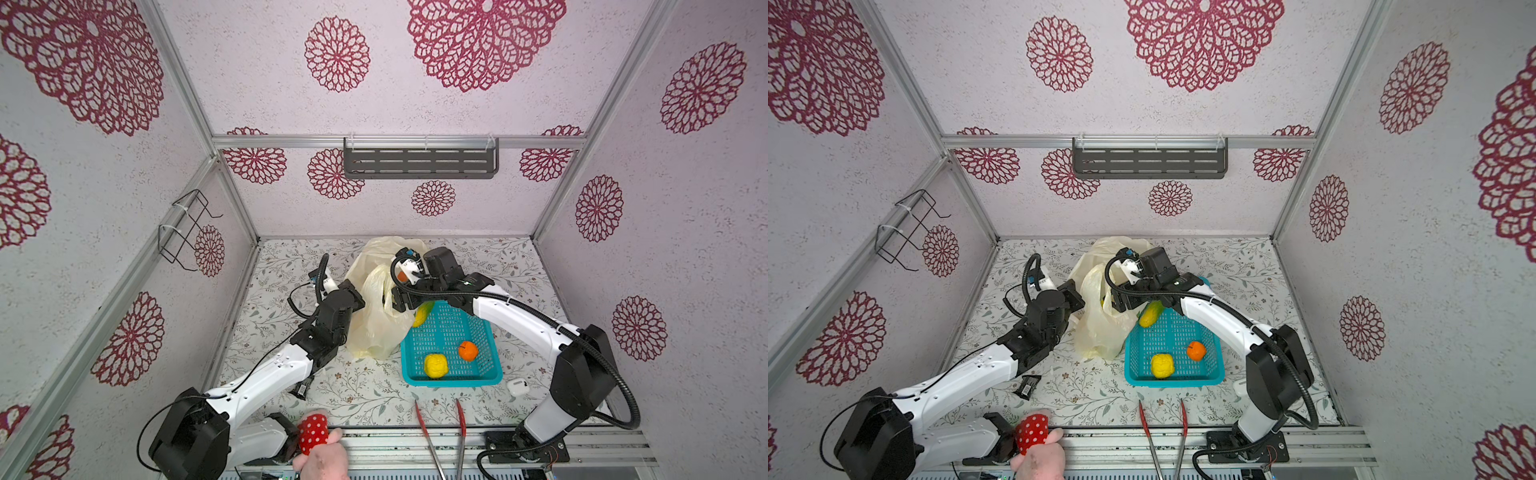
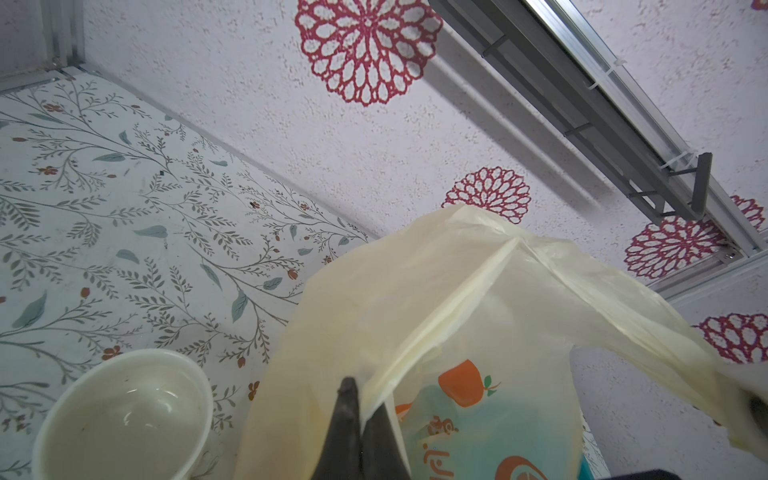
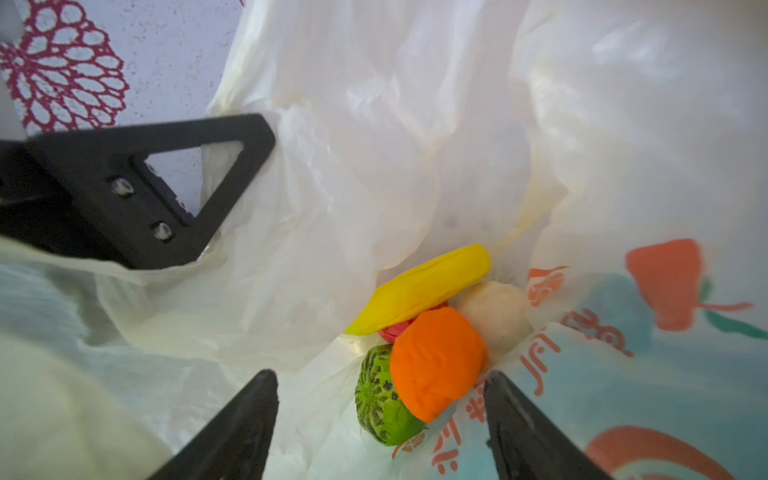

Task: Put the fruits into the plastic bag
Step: 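Carry the orange fruit into the bag opening and open the right gripper, then withdraw the right gripper from the bag back over the basket, then grasp the small orange fruit in the basket with the right gripper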

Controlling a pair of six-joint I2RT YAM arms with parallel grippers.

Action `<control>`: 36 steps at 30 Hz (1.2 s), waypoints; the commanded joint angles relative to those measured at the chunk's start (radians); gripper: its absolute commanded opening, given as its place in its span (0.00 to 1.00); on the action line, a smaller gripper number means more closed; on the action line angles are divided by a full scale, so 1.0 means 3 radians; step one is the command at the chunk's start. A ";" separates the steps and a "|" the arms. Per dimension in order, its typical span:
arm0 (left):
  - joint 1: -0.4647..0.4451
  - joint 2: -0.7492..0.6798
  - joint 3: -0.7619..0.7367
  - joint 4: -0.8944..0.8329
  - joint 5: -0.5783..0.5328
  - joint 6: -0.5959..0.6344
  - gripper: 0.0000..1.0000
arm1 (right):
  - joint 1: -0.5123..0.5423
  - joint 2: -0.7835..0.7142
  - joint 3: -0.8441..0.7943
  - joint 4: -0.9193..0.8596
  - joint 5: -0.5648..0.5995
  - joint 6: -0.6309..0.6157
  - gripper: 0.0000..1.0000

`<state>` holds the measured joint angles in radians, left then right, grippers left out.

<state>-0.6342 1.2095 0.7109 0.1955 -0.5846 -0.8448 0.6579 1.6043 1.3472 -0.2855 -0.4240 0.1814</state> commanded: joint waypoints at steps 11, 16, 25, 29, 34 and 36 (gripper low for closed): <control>0.0007 -0.0073 -0.0074 -0.0006 -0.0195 -0.0058 0.00 | -0.0706 -0.1291 -0.0656 -0.0375 0.1076 0.0471 0.81; 0.0007 -0.0001 -0.0055 0.0117 -0.0153 0.0008 0.00 | -0.0705 -0.1292 -0.0854 -0.1260 0.1213 0.0532 0.81; 0.0012 0.0104 -0.0088 0.0283 0.0007 0.0059 0.00 | -0.0644 -0.0841 -0.1212 -0.1741 0.1424 0.0567 0.80; 0.0009 0.0090 -0.0124 0.0304 0.0071 0.0070 0.00 | -0.0640 -0.0578 -0.1259 -0.1666 0.1406 0.0576 0.81; 0.0013 -0.0017 -0.0164 0.0235 0.0102 0.0101 0.00 | -0.0548 -0.0242 -0.1318 -0.1646 0.1349 0.0611 0.79; 0.0019 -0.0080 -0.0181 0.0177 0.0110 0.0101 0.00 | -0.0508 -0.0153 -0.1352 -0.1618 0.1346 0.0627 0.76</control>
<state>-0.6338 1.2266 0.6685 0.2535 -0.5575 -0.8230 0.4911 1.5398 0.9516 -0.7567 -0.0368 0.3412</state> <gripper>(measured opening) 0.041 0.771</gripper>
